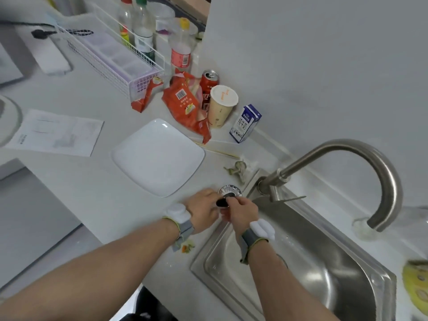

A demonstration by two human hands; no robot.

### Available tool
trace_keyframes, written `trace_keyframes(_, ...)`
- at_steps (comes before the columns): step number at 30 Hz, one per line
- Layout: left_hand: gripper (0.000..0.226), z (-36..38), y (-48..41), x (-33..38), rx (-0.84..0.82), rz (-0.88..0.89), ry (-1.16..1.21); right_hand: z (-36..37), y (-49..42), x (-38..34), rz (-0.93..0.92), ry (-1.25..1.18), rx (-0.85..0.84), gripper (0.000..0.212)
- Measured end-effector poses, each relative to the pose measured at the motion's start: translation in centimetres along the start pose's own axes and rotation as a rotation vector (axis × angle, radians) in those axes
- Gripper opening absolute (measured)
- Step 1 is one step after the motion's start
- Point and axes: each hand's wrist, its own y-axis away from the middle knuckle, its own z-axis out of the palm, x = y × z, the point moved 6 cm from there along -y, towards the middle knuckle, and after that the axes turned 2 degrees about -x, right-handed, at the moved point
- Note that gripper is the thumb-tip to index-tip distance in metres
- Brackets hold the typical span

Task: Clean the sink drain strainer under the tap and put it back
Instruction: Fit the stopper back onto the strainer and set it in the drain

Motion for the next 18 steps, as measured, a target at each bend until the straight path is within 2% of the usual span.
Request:
trace_keyframes(2,0.037,-0.3,-0.3,-0.3,0.021,-0.003,-0.021,-0.8,-0.3,-0.3,-0.007,0.026,0.093,0.015)
trace_keyframes(4,0.033,-0.2,-1.4,0.6,-0.051,0.048,-0.135,-2.0,-0.5,-0.3,-0.003,0.004,0.17,0.017)
trace_keyframes(7,0.036,0.6,-3.1,3.0,-0.214,0.121,-0.356,-3.5,-0.5,-0.2,-0.003,-0.012,0.211,0.018)
trace_keyframes(10,0.032,1.3,-4.1,4.5,-0.336,0.147,-0.444,-4.5,-0.4,-0.6,-0.021,-0.017,0.225,0.018)
trace_keyframes(13,0.026,0.6,-5.0,5.5,-0.322,0.118,-0.453,-5.5,-0.3,-1.3,-0.065,-0.048,0.238,0.01)
trace_keyframes(15,0.019,-0.5,-5.5,6.0,-0.193,-0.025,-0.237,-6.3,-0.1,-2.0,-0.13,-0.054,0.24,0.01)
trace_keyframes(17,0.025,-1.8,-5.1,5.4,0.025,-0.289,0.208,-6.5,0.1,-3.0,-0.208,-0.013,0.222,0.014)
trace_keyframes(18,0.029,-1.7,-4.9,5.0,0.092,-0.369,0.505,-6.4,0.2,-3.5,-0.247,0.023,0.223,0.016)
